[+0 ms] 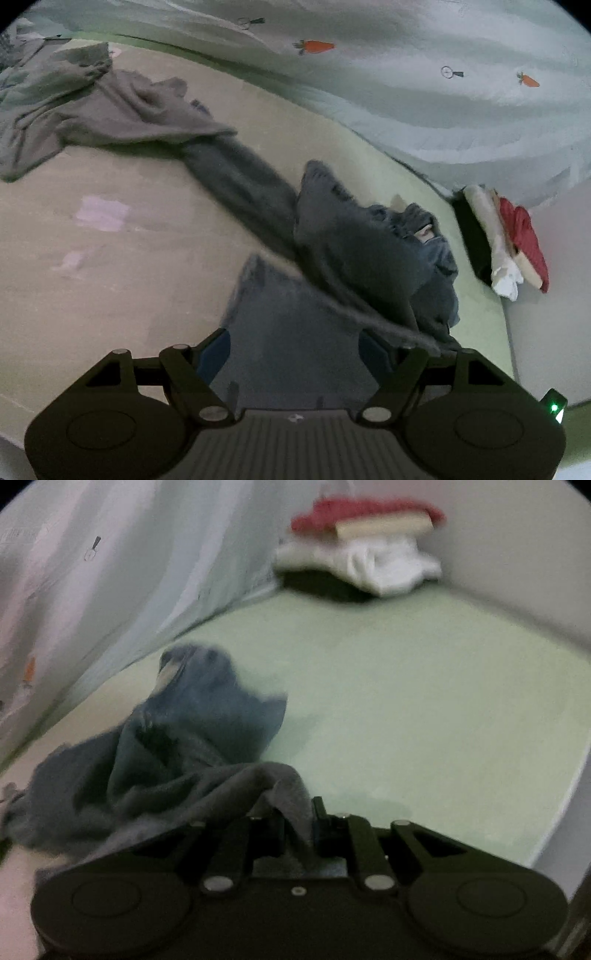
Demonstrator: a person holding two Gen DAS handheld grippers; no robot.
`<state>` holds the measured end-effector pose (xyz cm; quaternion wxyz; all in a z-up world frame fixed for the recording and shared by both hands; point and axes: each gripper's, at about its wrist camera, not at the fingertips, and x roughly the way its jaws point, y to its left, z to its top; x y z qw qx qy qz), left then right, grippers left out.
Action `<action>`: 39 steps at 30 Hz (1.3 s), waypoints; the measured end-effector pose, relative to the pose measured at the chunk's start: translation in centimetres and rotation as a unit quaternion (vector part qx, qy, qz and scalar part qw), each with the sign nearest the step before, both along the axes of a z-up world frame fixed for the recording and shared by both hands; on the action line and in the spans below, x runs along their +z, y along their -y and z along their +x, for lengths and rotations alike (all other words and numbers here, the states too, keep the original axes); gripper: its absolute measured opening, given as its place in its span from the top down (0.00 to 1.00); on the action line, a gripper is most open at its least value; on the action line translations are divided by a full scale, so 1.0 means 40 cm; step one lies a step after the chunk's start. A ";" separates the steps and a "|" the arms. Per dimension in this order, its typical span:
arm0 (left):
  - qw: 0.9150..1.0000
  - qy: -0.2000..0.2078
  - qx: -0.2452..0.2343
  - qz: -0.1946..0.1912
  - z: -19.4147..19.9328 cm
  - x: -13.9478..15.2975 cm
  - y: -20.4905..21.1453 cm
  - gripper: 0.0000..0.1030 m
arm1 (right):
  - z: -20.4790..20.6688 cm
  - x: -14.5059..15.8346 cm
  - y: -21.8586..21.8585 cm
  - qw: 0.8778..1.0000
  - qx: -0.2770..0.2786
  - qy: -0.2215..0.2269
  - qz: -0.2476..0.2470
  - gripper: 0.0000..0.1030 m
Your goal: Fold clothes
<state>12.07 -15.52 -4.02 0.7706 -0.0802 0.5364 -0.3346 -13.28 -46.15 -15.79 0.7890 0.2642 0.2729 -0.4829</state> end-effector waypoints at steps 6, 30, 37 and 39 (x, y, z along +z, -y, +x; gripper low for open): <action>0.999 0.039 0.032 0.008 -0.024 0.011 0.131 0.26 | 0.074 0.109 0.204 0.986 0.042 -0.051 -0.154 0.87; 0.998 -0.029 0.033 0.044 0.274 -0.195 0.541 0.86 | 0.118 -0.101 0.351 0.996 0.008 -0.092 0.018 0.15; 0.994 -0.001 0.097 0.043 0.305 -0.198 0.366 0.87 | 0.227 -0.107 0.326 0.993 0.053 -0.098 0.022 0.19; 0.992 0.006 0.117 0.043 0.315 -0.199 0.310 0.87 | 0.286 -0.100 0.269 0.990 0.095 -0.099 0.015 0.19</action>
